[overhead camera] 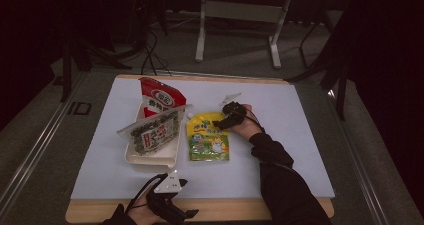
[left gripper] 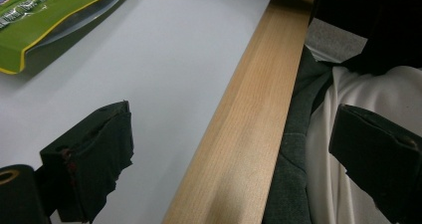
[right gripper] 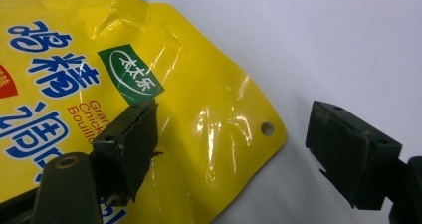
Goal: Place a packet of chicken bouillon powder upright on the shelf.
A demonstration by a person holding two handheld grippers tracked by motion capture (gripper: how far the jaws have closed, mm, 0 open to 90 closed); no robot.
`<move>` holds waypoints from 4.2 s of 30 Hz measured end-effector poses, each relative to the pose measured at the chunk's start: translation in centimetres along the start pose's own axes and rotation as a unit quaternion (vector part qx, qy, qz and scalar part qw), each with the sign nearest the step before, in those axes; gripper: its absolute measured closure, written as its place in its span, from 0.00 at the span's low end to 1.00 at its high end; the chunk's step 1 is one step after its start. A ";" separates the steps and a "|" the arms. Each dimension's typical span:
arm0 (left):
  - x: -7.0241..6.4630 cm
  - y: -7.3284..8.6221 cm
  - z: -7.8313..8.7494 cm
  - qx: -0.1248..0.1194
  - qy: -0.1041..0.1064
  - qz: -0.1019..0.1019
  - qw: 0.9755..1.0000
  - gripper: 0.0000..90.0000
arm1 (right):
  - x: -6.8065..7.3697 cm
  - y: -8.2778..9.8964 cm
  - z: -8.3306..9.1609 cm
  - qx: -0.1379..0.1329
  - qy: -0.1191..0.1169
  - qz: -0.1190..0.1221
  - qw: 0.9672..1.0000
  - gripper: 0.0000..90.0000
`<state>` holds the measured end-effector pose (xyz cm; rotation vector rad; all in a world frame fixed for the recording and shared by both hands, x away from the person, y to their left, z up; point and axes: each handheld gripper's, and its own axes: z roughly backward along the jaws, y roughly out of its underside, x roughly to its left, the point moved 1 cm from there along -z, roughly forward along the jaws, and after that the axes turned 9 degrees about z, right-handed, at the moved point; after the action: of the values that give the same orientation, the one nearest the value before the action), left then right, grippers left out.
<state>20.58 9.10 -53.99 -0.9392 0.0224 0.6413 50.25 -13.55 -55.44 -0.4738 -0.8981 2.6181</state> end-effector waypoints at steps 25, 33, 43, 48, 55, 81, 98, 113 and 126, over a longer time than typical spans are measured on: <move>0.0 0.0 -0.1 0.002 0.000 -0.002 1.000 0.05 | 0.0 -1.2 0.5 0.030 -0.049 -0.018 0.998 0.95; 0.0 -0.1 0.0 -0.002 0.000 0.001 1.000 0.05 | 0.1 -1.4 2.2 -0.005 -0.058 -0.037 0.998 1.00; 0.0 -0.3 0.2 -0.009 -0.002 0.004 1.000 0.05 | 0.7 -1.8 5.6 -0.023 -0.051 -0.019 0.998 1.00; 0.0 -0.4 0.2 -0.011 -0.004 0.005 1.000 0.05 | 1.1 -2.2 7.6 -0.043 -0.053 -0.014 0.998 1.00; -0.1 -0.6 0.3 -0.017 -0.004 0.002 1.000 0.05 | 2.4 -2.6 10.4 -0.060 -0.047 0.021 0.997 1.00; 0.0 -4.2 2.6 -0.078 -0.067 0.003 0.995 0.07 | 9.6 -2.5 18.7 -0.150 -0.075 0.109 0.980 1.00; 2.8 -8.8 4.5 -0.118 -0.144 -0.029 0.982 0.12 | 12.2 -2.2 20.3 -0.160 -0.096 0.143 0.972 1.00; 5.7 -10.0 3.1 -0.101 -0.125 -0.015 0.987 0.47 | 11.8 -2.2 20.1 -0.157 -0.087 0.144 0.973 1.00; 5.3 -9.8 3.7 -0.105 -0.148 -0.037 0.983 0.99 | 11.2 -2.0 19.8 -0.152 -0.081 0.129 0.977 1.00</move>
<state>29.11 10.43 -46.05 -1.0339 -0.3494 0.7187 32.59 -17.88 -41.67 -0.4858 -1.3870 2.7922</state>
